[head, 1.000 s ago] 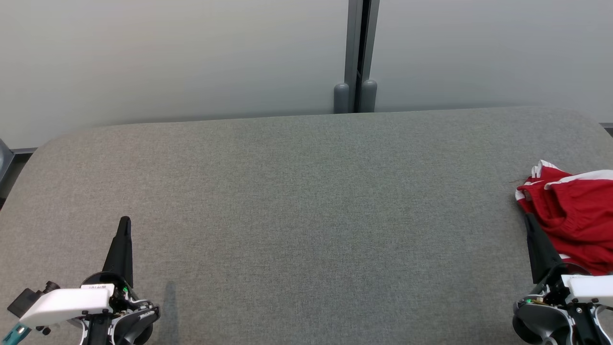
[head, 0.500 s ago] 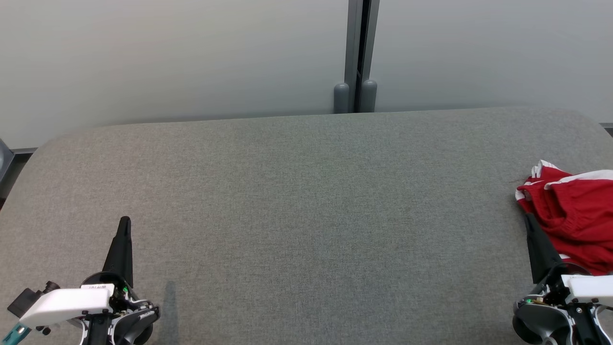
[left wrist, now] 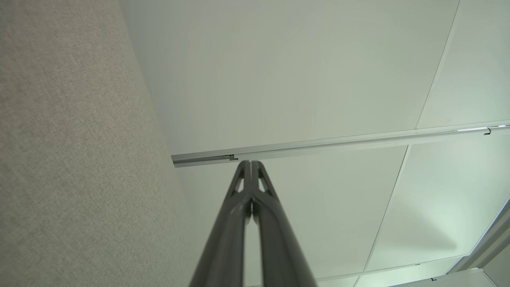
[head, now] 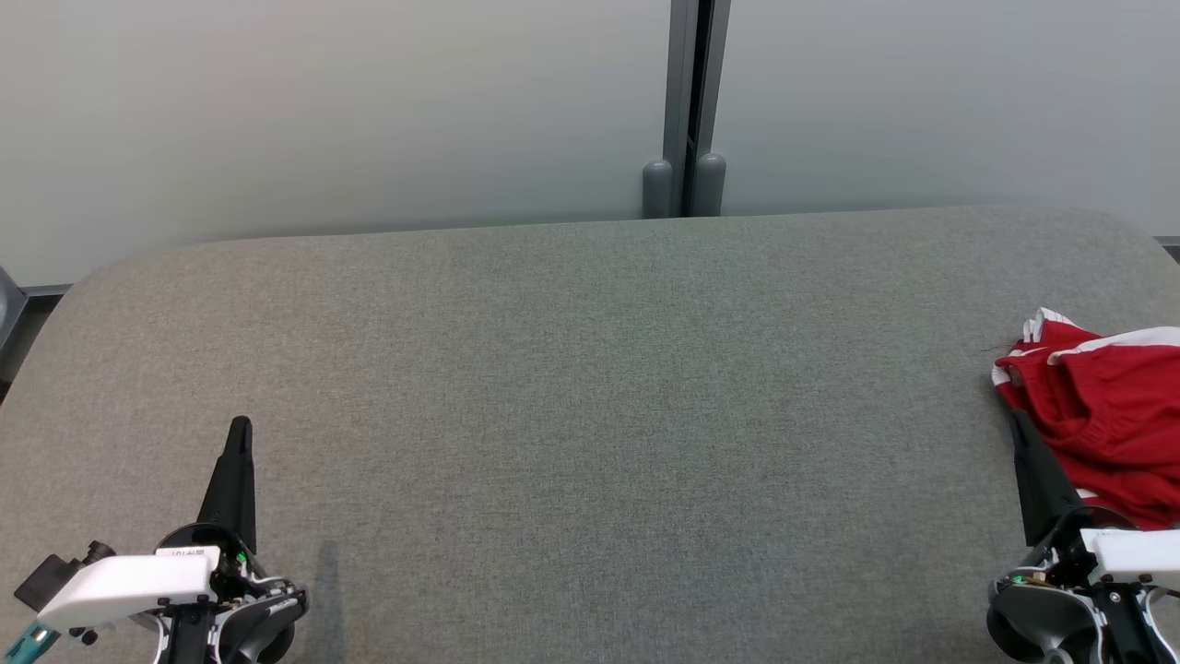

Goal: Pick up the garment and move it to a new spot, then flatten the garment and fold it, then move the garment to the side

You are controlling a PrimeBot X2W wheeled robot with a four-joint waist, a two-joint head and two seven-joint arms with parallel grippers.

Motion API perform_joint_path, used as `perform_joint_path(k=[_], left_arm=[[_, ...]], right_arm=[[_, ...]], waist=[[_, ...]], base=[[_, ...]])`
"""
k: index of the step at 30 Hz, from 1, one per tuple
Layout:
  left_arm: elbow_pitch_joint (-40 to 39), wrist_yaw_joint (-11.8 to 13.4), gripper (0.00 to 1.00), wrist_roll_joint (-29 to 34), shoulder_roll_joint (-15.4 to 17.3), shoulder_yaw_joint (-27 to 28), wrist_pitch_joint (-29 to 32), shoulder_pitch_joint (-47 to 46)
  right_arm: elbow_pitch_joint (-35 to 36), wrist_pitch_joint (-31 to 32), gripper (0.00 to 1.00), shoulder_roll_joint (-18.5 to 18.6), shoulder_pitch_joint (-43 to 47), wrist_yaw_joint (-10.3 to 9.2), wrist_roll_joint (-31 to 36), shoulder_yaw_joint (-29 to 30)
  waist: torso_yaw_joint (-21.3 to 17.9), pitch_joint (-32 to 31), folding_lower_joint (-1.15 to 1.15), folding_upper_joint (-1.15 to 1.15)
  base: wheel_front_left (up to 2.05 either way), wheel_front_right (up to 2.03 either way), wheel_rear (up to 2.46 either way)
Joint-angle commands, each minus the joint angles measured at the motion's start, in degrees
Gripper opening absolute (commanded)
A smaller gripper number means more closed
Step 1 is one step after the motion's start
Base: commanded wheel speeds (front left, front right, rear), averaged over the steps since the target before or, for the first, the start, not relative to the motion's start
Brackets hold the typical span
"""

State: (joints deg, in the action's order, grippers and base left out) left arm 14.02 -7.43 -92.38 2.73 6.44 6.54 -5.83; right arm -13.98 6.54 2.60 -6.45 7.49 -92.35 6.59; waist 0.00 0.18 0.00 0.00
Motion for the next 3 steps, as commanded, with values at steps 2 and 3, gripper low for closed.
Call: perform_joint_path(k=[2, 3], left_arm=[[-0.17, -0.20, 0.00, -0.09, 0.29, 0.20, 0.18, -0.77], [-0.17, -0.20, 0.00, -0.09, 0.29, 0.20, 0.18, -0.77]], right_arm=[[0.19, 0.17, 0.00, 0.53, 0.54, 0.00, -0.15, 0.07], [0.19, 0.17, 0.00, 0.53, 0.54, 0.00, -0.15, 0.07]], waist=[[0.00, 0.00, 0.00, 0.00], [0.00, 0.00, 0.00, 0.00]], base=[[0.00, 0.00, 0.00], [0.00, 0.00, 0.00]])
